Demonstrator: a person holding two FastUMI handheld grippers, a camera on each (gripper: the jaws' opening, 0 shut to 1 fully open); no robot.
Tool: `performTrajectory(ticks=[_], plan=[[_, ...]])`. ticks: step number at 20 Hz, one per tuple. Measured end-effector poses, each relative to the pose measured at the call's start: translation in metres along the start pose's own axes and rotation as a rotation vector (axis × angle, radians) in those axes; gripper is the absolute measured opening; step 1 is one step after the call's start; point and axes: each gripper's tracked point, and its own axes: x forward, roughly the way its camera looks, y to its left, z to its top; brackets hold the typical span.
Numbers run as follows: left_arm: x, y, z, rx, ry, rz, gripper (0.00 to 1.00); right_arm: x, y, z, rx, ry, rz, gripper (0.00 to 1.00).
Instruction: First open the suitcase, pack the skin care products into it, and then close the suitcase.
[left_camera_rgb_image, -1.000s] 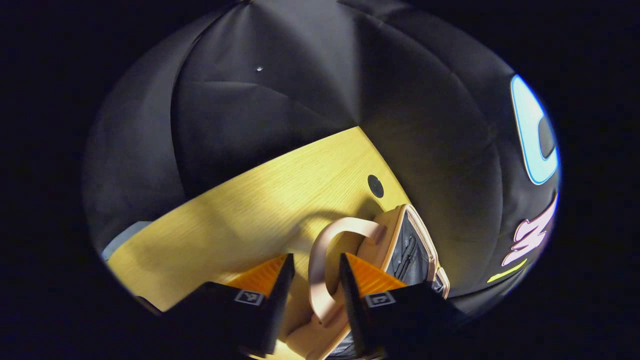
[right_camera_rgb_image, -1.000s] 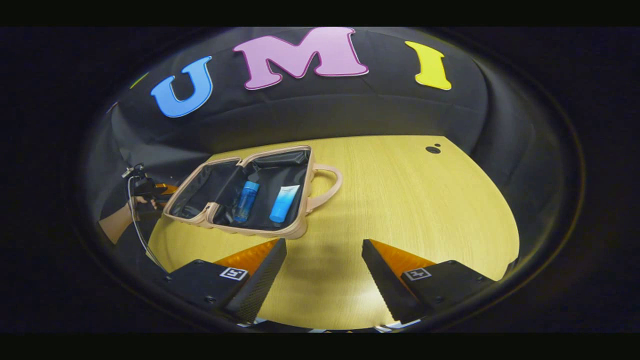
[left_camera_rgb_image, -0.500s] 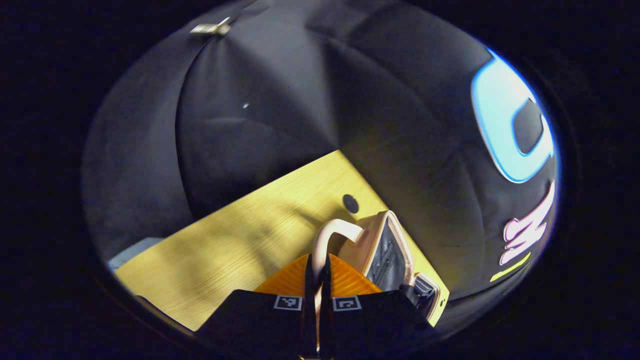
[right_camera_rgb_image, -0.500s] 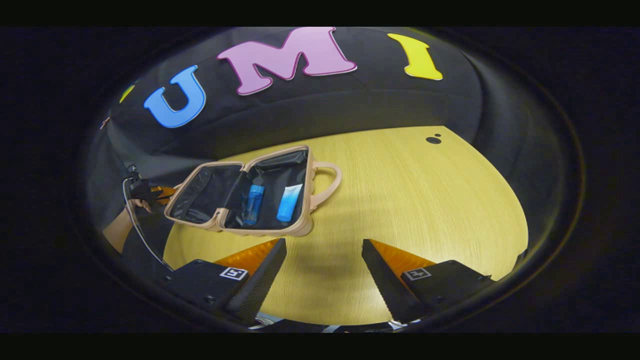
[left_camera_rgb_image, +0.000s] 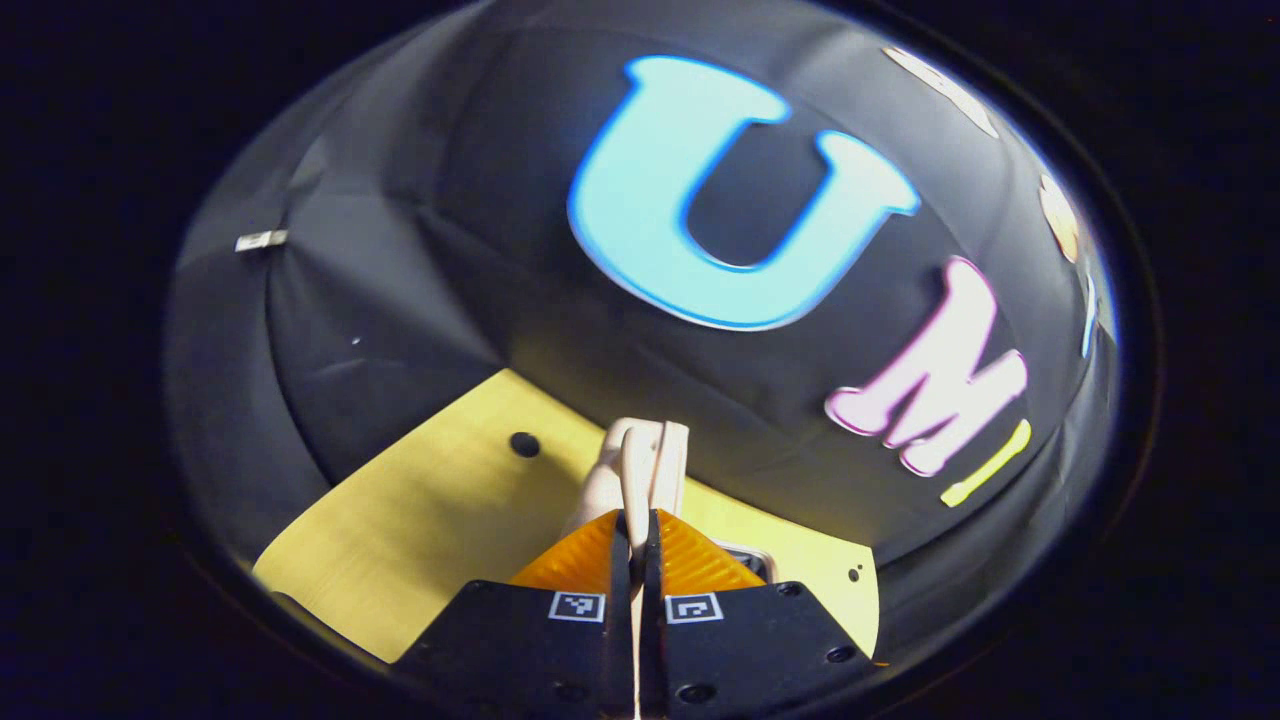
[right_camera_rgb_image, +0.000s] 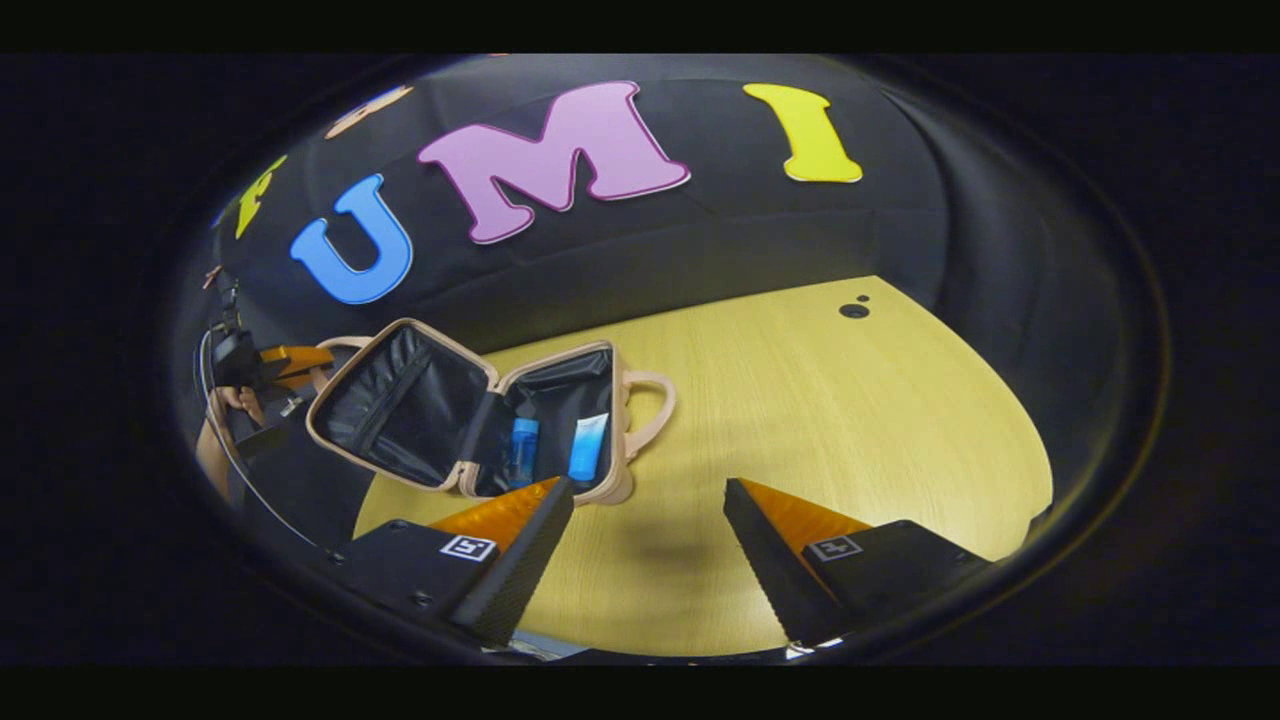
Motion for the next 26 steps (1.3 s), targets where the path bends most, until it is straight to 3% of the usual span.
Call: performTrajectory(ticks=[5,9,13,18,20,21,22,23,24,25,26], plan=[[0.015,-0.126,-0.049,0.053,-0.061,-0.072,0.08,-0.003,-0.03,0.004,-0.035,-0.02,-0.012,0.96],[0.048,-0.203,-0.133,0.071,0.041,-0.153,0.08,-0.004,-0.056,0.005,-0.02,-0.001,-0.008,0.96],[0.093,-0.229,-0.22,0.109,0.174,-0.159,0.08,0.0,-0.08,0.002,-0.045,0.048,-0.017,0.96],[0.125,-0.219,-0.302,0.251,0.324,-0.068,0.09,-0.004,-0.089,0.018,-0.025,0.003,-0.033,0.96],[0.127,-0.222,-0.305,0.356,0.311,-0.067,0.15,-0.005,-0.094,0.019,-0.017,-0.005,-0.048,0.96],[0.124,-0.227,-0.303,0.384,0.315,-0.098,0.24,-0.007,-0.097,0.019,-0.029,-0.008,-0.062,0.96],[0.117,-0.232,-0.303,0.373,0.305,-0.13,0.26,-0.009,-0.101,0.019,-0.04,-0.015,-0.081,0.96],[0.108,-0.24,-0.297,0.346,0.283,-0.172,0.39,-0.014,-0.103,0.02,-0.044,-0.029,-0.09,0.96],[0.095,-0.248,-0.287,0.328,0.249,-0.205,0.43,-0.019,-0.101,0.022,-0.04,-0.043,-0.102,0.96],[0.077,-0.254,-0.271,0.319,0.203,-0.24,0.68,-0.024,-0.098,0.024,-0.03,-0.058,-0.108,0.96],[0.054,-0.258,-0.253,0.315,0.163,-0.273,0.72,-0.03,-0.092,0.03,-0.019,-0.085,-0.11,0.96]])
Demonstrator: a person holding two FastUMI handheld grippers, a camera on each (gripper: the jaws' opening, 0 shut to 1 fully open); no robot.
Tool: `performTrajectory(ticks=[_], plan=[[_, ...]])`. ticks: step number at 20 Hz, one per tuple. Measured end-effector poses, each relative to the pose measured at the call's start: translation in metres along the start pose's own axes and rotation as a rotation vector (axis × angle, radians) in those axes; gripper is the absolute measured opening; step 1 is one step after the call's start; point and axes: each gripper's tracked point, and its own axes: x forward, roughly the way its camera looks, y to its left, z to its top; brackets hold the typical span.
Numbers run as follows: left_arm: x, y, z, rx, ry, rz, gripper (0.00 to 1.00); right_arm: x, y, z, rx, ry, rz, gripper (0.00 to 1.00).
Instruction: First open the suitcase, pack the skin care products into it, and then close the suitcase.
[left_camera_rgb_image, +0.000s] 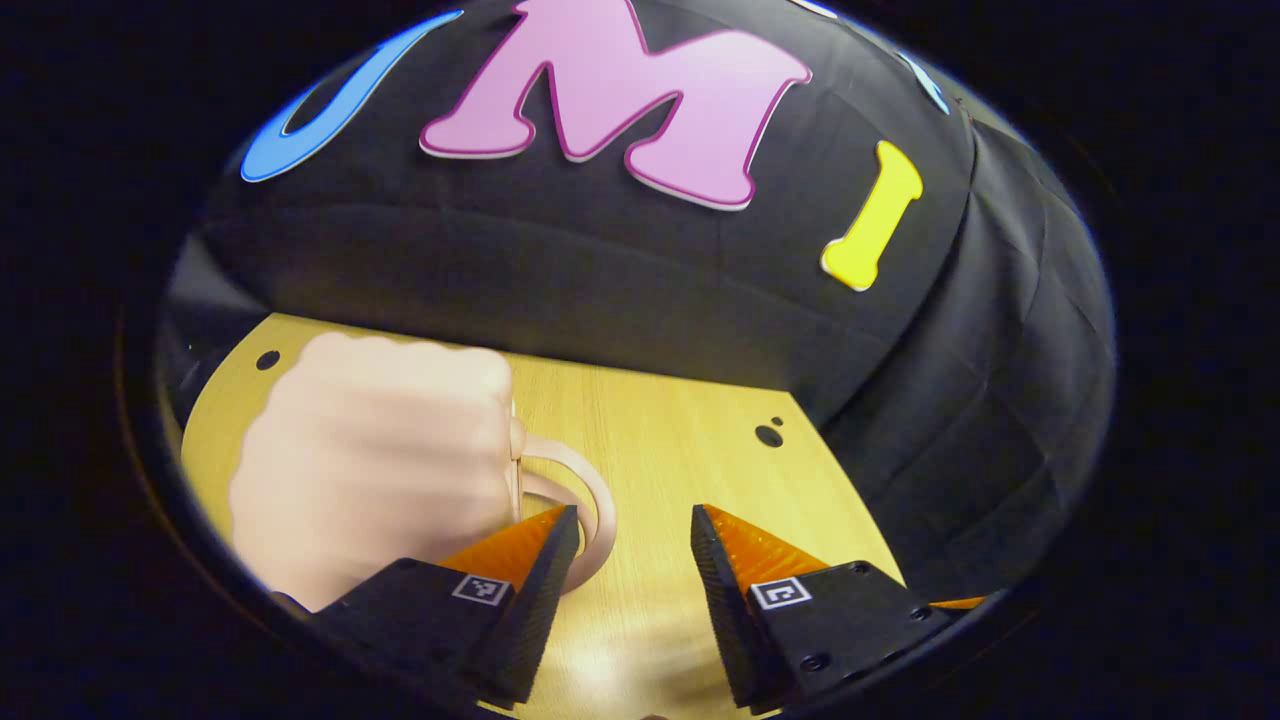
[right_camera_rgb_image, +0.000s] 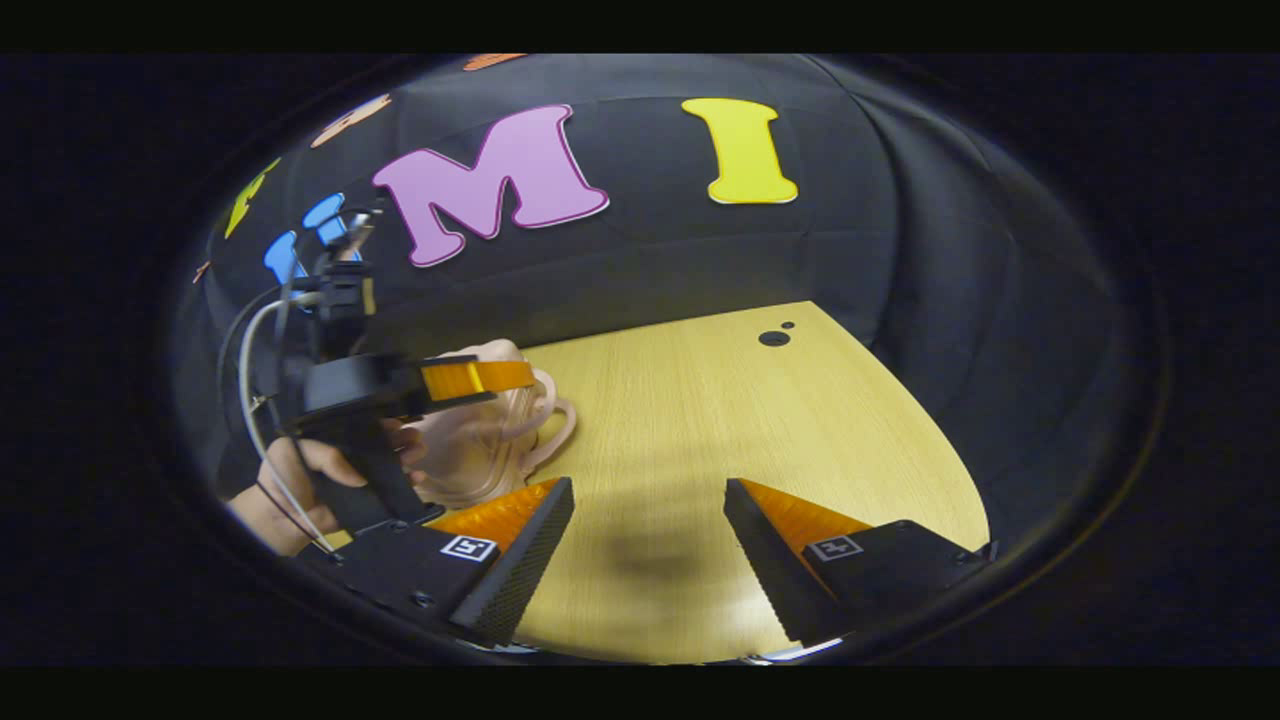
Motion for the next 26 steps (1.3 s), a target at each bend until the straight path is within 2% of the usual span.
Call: performTrajectory(ticks=[2,8,11,13,14,15,18,21,26], plan=[[-0.055,-0.009,0.021,0.0,-0.081,-0.037,0.97,-0.011,0.006,0.01,0.008,-0.064,-0.02,0.96],[-0.229,0.008,0.072,0.116,-0.372,0.029,0.96,-0.063,0.052,0.032,0.006,-0.209,-0.028,0.96],[-0.307,0.037,0.081,0.191,-0.452,0.098,0.96,-0.102,0.087,0.041,-0.03,-0.298,-0.007,0.96],[-0.343,0.044,0.075,0.208,-0.469,0.095,0.96,-0.128,0.113,0.043,-0.045,-0.347,0.018,0.96],[-0.356,0.048,0.07,0.204,-0.471,0.079,1.0,-0.136,0.124,0.045,-0.056,-0.372,0.026,0.96],[-0.366,0.054,0.066,0.197,-0.468,0.075,0.96,-0.145,0.135,0.047,-0.073,-0.4,0.033,0.96],[-0.375,0.077,0.053,0.194,-0.454,0.101,0.96,-0.165,0.159,0.052,-0.119,-0.475,0.049,0.96],[-0.388,0.103,0.043,0.186,-0.443,0.137,0.96,-0.176,0.167,0.042,-0.145,-0.486,0.044,0.96],[-0.394,0.121,0.031,0.151,-0.419,0.154,0.96,-0.184,0.177,0.034,-0.132,-0.485,0.052,0.96]])
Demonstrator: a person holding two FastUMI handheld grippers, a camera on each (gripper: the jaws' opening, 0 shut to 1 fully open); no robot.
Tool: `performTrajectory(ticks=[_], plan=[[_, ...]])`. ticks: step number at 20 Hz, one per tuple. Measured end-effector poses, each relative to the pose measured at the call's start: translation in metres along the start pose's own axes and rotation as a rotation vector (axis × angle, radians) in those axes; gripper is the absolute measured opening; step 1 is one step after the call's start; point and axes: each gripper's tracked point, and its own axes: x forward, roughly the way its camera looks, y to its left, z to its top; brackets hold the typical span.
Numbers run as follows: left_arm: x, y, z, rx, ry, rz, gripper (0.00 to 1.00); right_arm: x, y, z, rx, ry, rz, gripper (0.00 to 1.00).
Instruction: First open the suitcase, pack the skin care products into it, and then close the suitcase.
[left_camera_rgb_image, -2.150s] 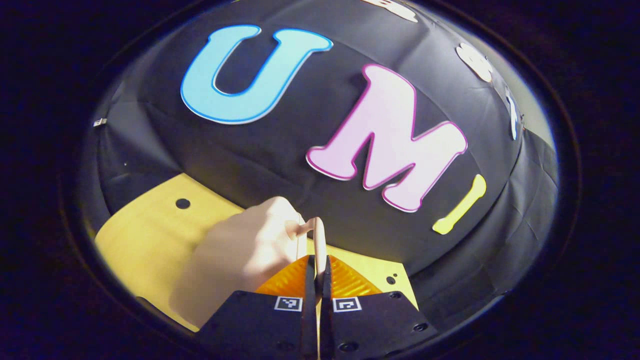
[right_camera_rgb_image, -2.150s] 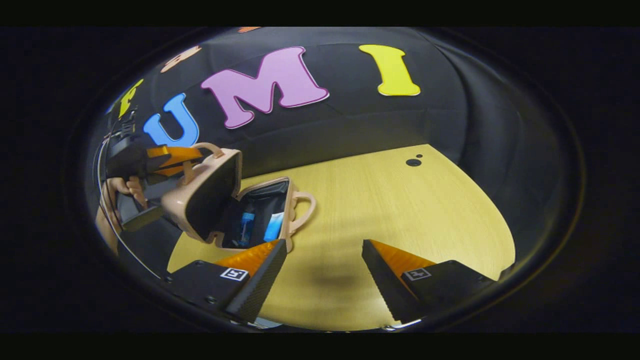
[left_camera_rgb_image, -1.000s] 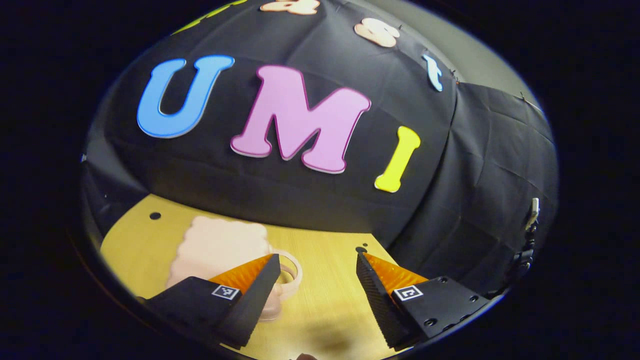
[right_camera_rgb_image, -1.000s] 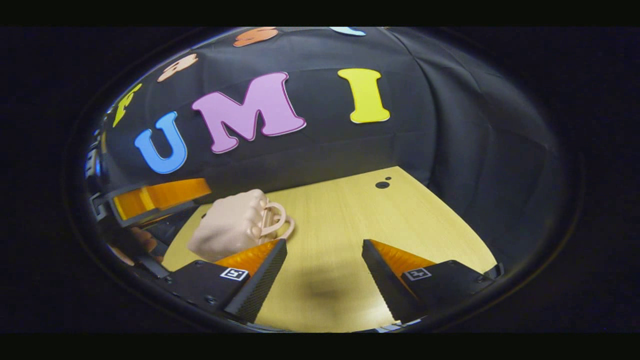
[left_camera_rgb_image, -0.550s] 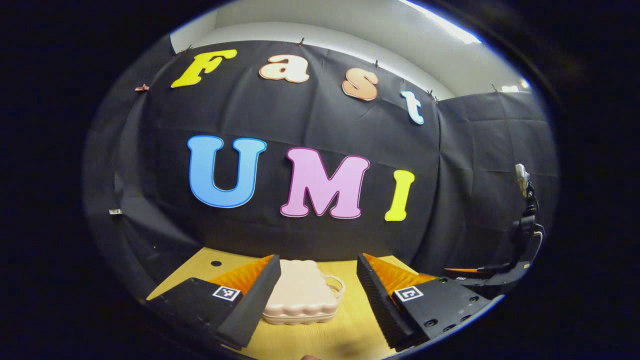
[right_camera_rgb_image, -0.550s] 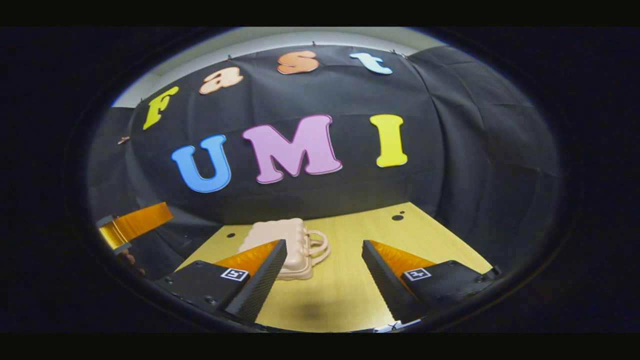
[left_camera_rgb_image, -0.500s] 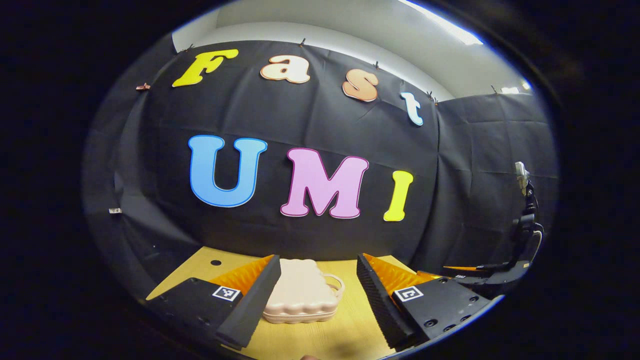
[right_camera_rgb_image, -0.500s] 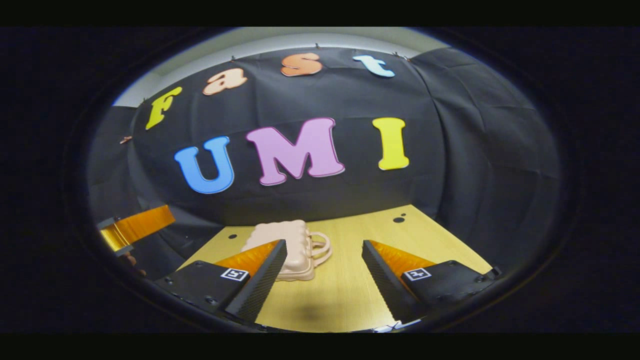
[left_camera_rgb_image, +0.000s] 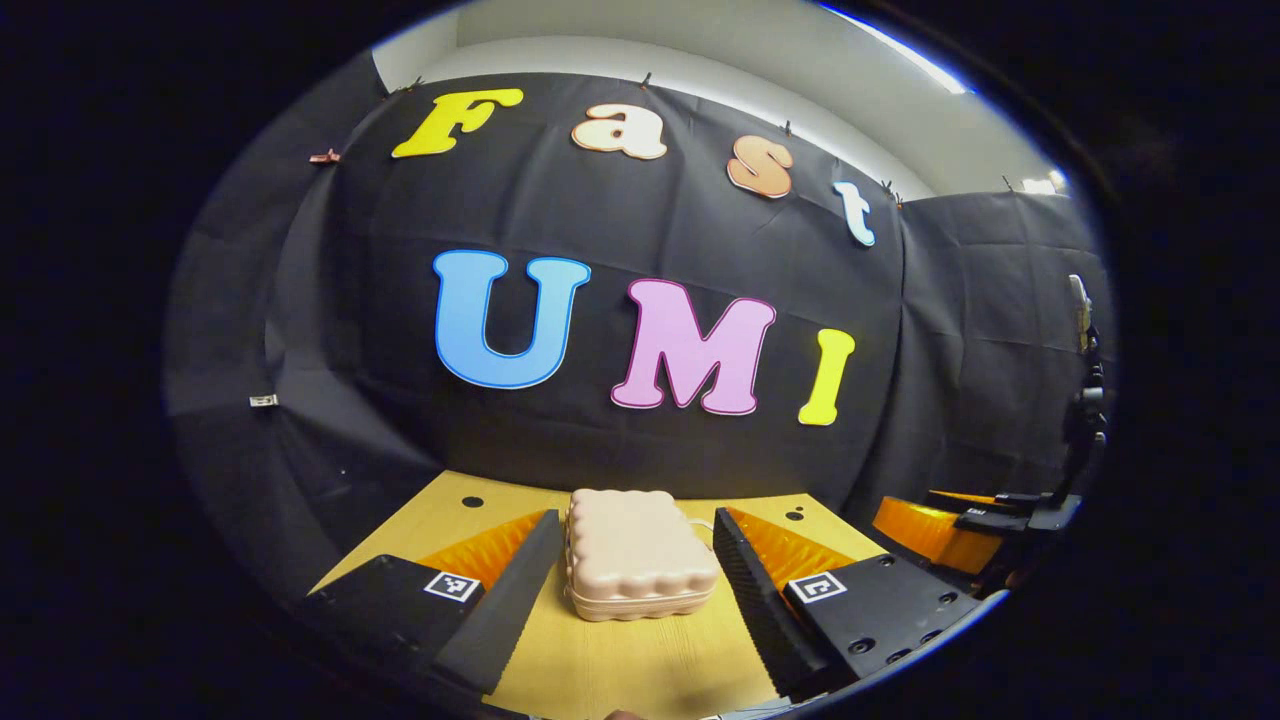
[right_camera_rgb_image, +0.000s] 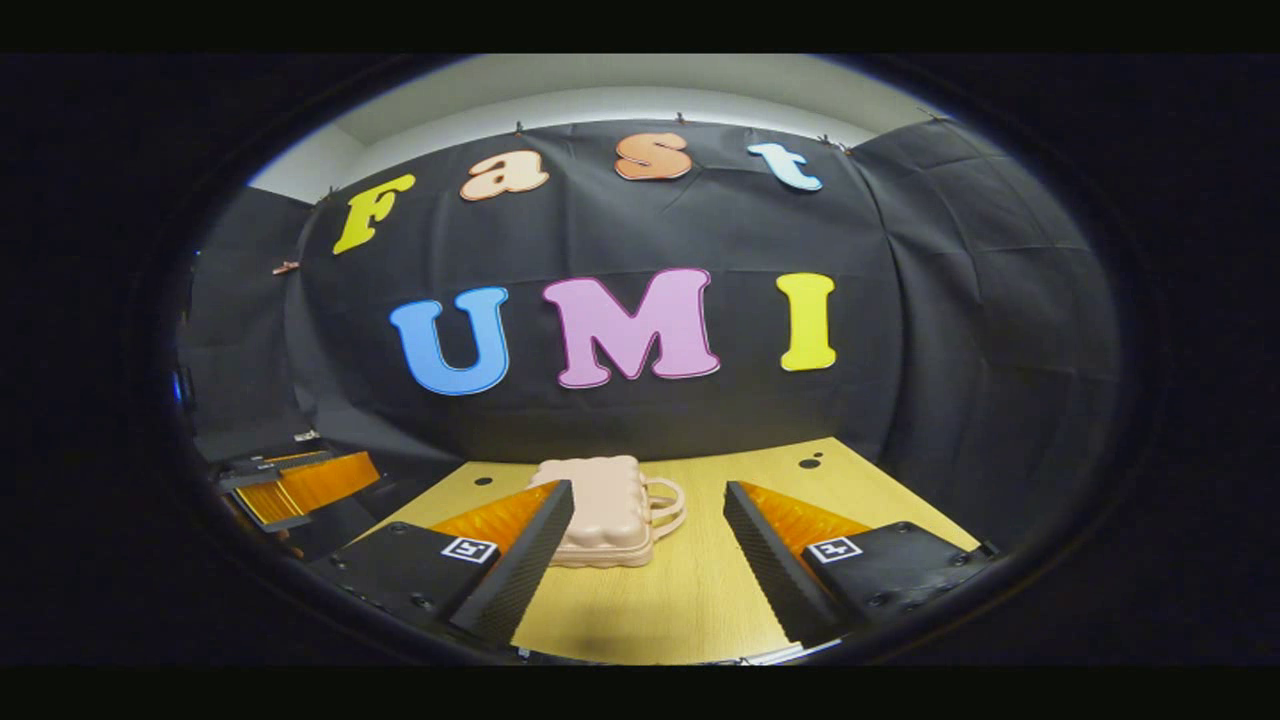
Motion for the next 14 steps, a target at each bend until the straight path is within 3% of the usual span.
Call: performTrajectory(ticks=[5,14], plan=[[-0.006,0.002,-0.003,-0.011,0.013,0.0,0.96,-0.003,-0.001,0.005,-0.009,-0.014,-0.009,0.96],[-0.011,-0.009,-0.004,0.063,0.01,-0.01,0.96,-0.012,-0.005,0.011,-0.005,-0.027,-0.009,0.96]])
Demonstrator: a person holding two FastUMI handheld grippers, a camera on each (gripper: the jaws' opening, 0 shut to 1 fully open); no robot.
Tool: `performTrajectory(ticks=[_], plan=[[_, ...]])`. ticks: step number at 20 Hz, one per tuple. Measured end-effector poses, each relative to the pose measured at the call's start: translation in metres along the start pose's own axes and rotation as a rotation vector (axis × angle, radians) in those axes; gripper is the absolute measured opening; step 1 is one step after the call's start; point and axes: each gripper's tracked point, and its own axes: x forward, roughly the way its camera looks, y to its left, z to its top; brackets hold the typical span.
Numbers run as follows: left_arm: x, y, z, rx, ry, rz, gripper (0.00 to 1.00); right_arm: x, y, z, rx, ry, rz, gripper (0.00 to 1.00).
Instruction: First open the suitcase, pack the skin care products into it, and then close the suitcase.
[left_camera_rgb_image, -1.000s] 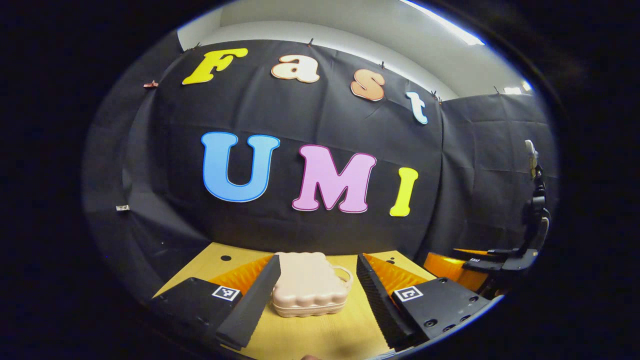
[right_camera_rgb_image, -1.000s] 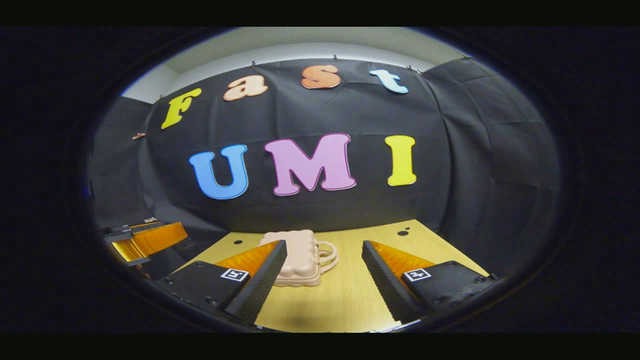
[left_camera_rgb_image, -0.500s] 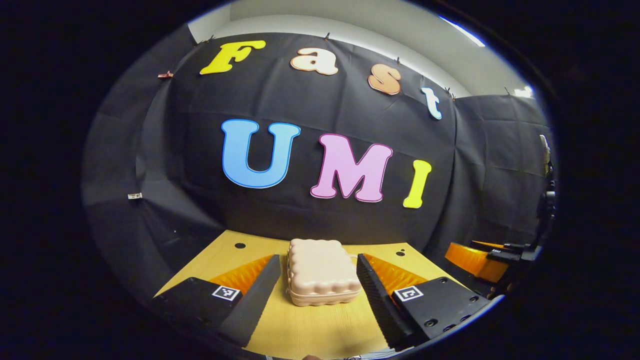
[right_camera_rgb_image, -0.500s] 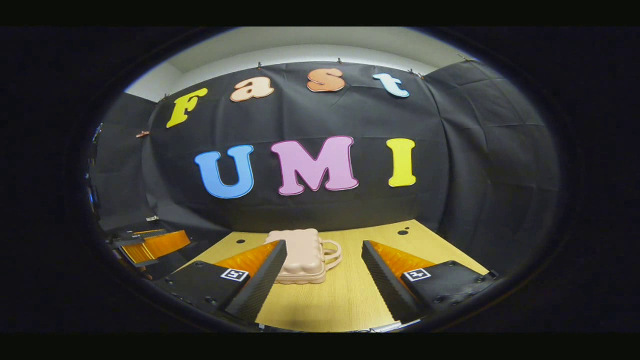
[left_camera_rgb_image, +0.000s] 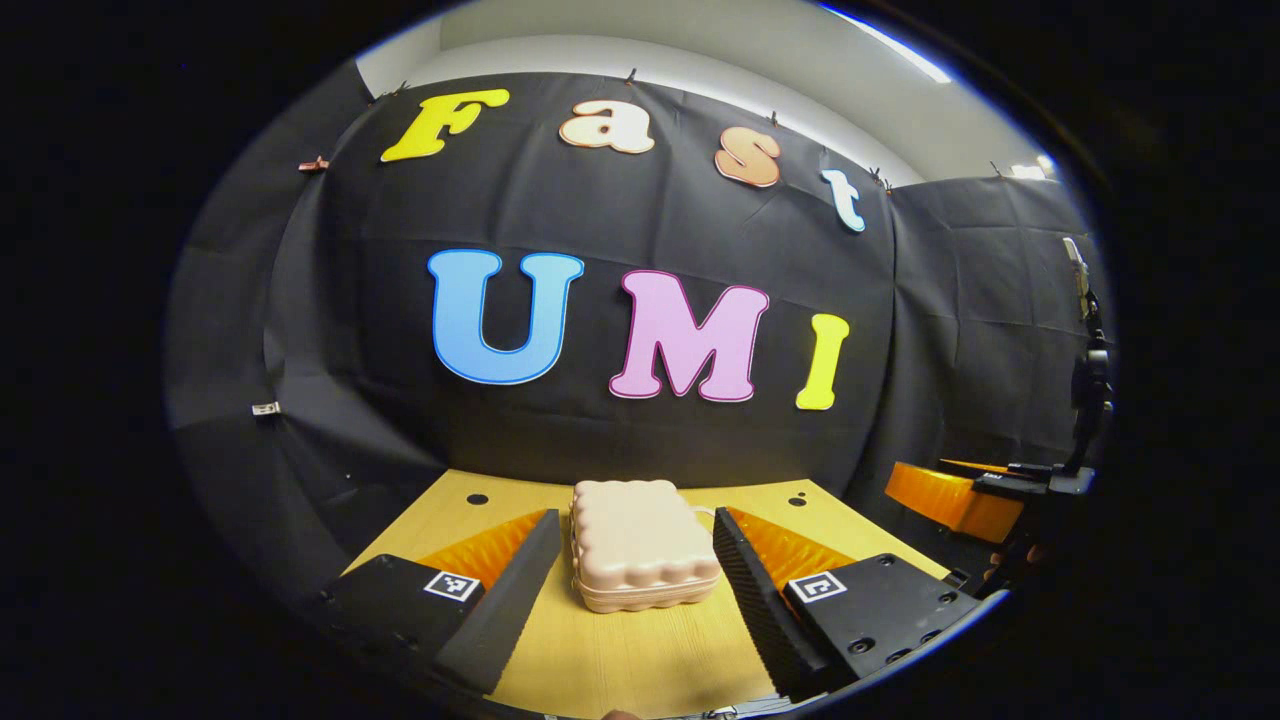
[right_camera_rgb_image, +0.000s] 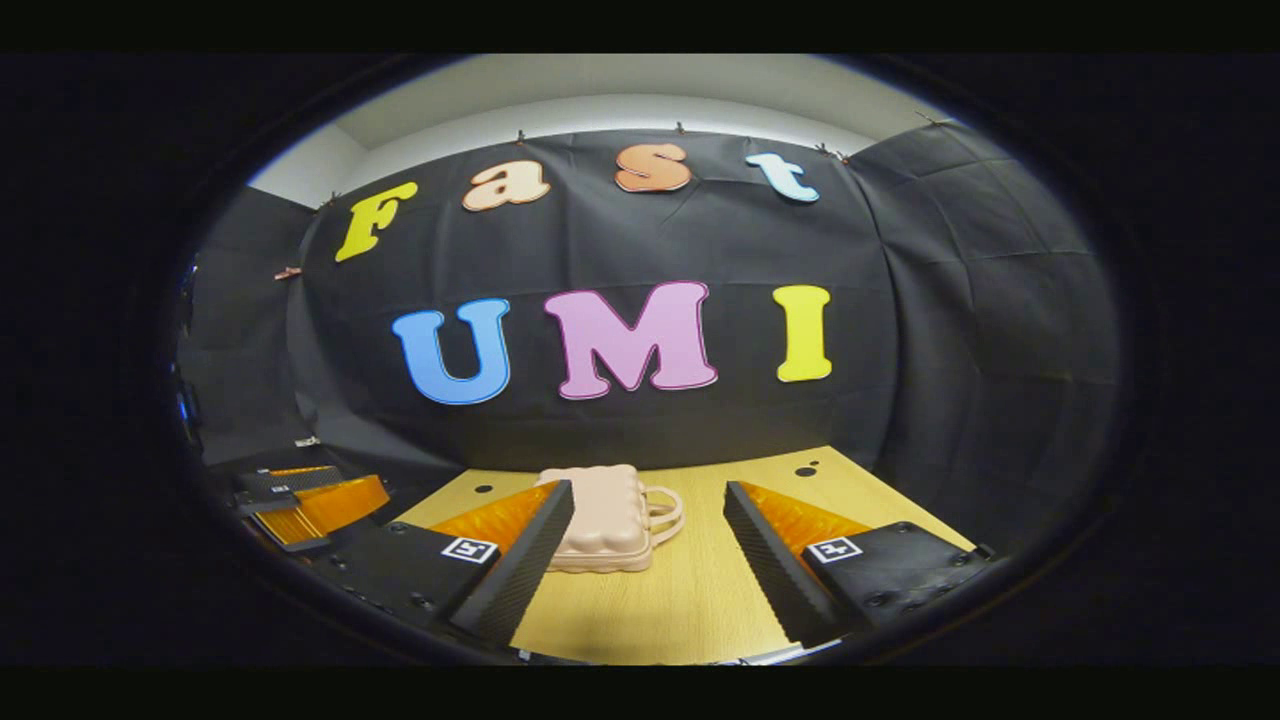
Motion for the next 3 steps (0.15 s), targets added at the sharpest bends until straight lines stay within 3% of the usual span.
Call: performTrajectory(ticks=[3], plan=[[-0.004,-0.006,-0.0018,0.005,0.008,-0.007,0.96,-0.0037,-0.0108,0.0026,0.016,-0.004,-0.024,0.96]])
